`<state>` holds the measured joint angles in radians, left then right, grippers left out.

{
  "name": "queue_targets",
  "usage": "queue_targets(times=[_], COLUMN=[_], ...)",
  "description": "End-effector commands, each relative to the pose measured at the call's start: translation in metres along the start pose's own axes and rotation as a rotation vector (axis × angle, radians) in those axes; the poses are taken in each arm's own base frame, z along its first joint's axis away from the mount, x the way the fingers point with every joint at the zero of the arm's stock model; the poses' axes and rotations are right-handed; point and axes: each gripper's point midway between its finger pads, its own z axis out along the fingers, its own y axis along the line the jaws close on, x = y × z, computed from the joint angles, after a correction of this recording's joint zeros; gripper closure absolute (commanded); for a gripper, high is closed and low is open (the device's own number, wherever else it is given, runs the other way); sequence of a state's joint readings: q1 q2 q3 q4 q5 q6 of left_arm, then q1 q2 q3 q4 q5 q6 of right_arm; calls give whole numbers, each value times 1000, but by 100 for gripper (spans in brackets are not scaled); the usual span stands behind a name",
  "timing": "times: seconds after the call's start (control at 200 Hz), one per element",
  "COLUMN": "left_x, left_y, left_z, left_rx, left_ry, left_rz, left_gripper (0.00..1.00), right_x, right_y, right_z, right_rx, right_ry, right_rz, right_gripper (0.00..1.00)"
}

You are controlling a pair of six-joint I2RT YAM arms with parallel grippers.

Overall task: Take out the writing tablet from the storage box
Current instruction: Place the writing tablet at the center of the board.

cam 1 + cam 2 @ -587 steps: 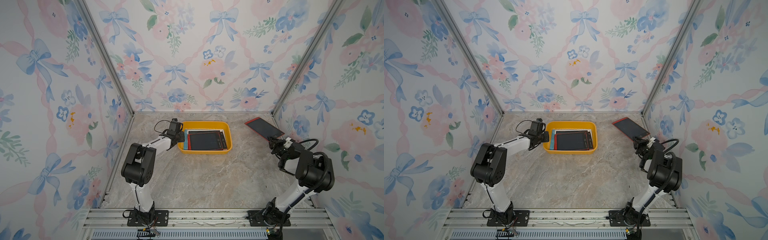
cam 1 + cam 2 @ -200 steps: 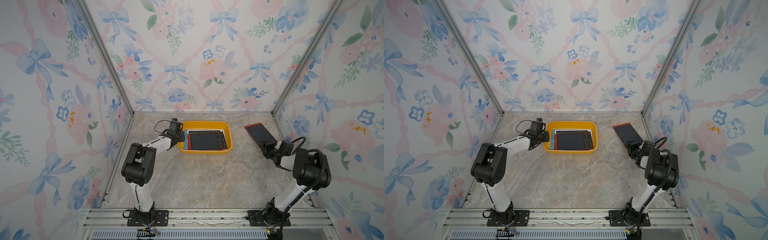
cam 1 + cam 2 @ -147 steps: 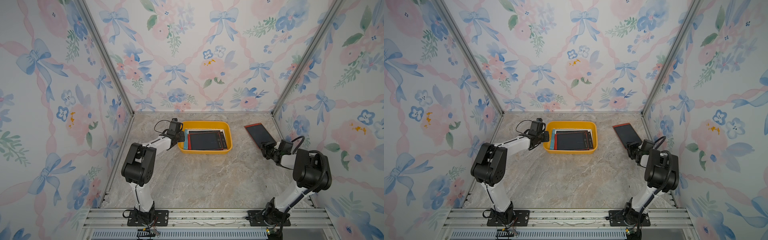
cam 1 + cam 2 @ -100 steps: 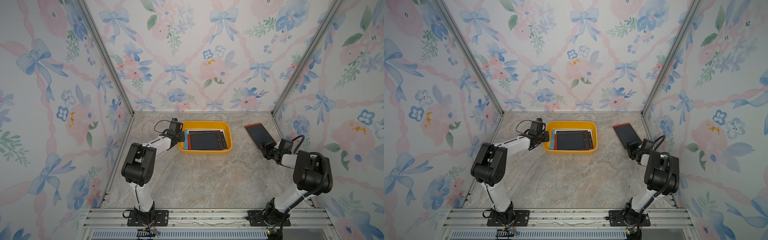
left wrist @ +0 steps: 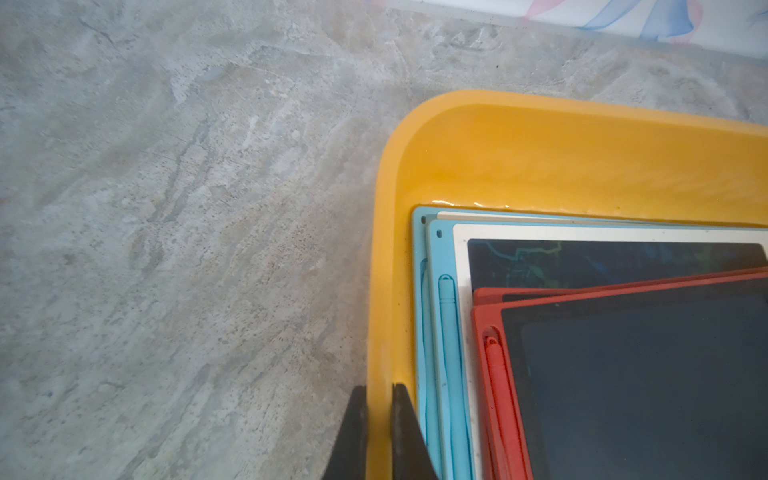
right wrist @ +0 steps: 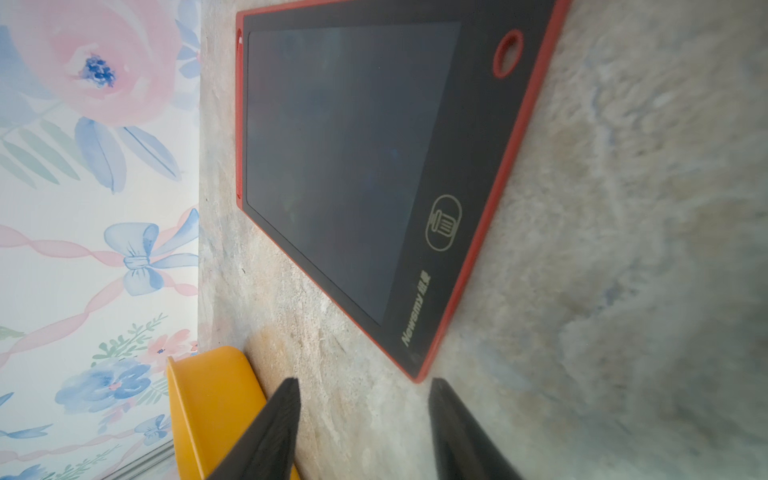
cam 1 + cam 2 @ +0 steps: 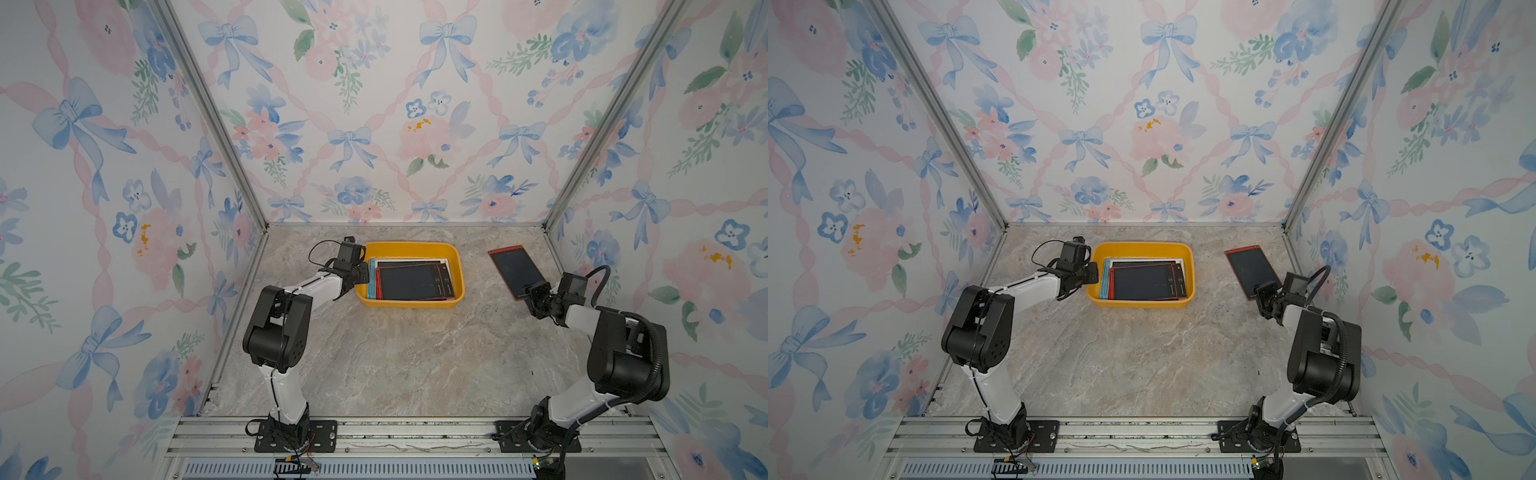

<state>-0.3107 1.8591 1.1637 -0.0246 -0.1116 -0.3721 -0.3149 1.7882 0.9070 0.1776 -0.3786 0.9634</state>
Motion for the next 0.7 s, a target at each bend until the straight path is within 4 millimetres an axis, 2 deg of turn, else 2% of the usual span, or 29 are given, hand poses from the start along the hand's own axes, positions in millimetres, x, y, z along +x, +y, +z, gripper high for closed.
queue_targets(times=[0.0, 0.14, 0.225, 0.3, 0.365, 0.395, 0.415, 0.47, 0.555, 0.695], left_x=[30, 30, 31, 32, 33, 33, 33, 33, 33, 30], left_y=[-2, -1, 0, 0, 0, 1, 0, 0, 0, -1], left_z=[9, 8, 8, 8, 8, 8, 8, 8, 8, 7], left_rx=[21, 20, 18, 17, 17, 17, 17, 17, 18, 19], left_ry=[96, 97, 97, 99, 100, 101, 102, 101, 102, 95], left_rz=[-2, -2, -3, -5, -6, -7, -7, -8, -10, -10], left_gripper=[100, 100, 100, 100, 100, 100, 100, 100, 100, 100], right_x=[10, 26, 39, 50, 61, 66, 70, 81, 101, 137], right_y=[8, 40, 62, 84, 101, 106, 110, 119, 135, 161], right_z=[-3, -11, -16, -21, -21, -21, -20, -20, -19, -19], right_rx=[20, -1, 11, 0, -9, -10, -11, -15, -21, -35], right_ry=[14, 54, 88, 100, 138, 155, 164, 196, 243, 304], right_rz=[-52, -156, -255, -352, -433, -463, -480, -537, -618, -765], right_gripper=[47, 42, 35, 24, 21, 19, 13, 6, 0, 3])
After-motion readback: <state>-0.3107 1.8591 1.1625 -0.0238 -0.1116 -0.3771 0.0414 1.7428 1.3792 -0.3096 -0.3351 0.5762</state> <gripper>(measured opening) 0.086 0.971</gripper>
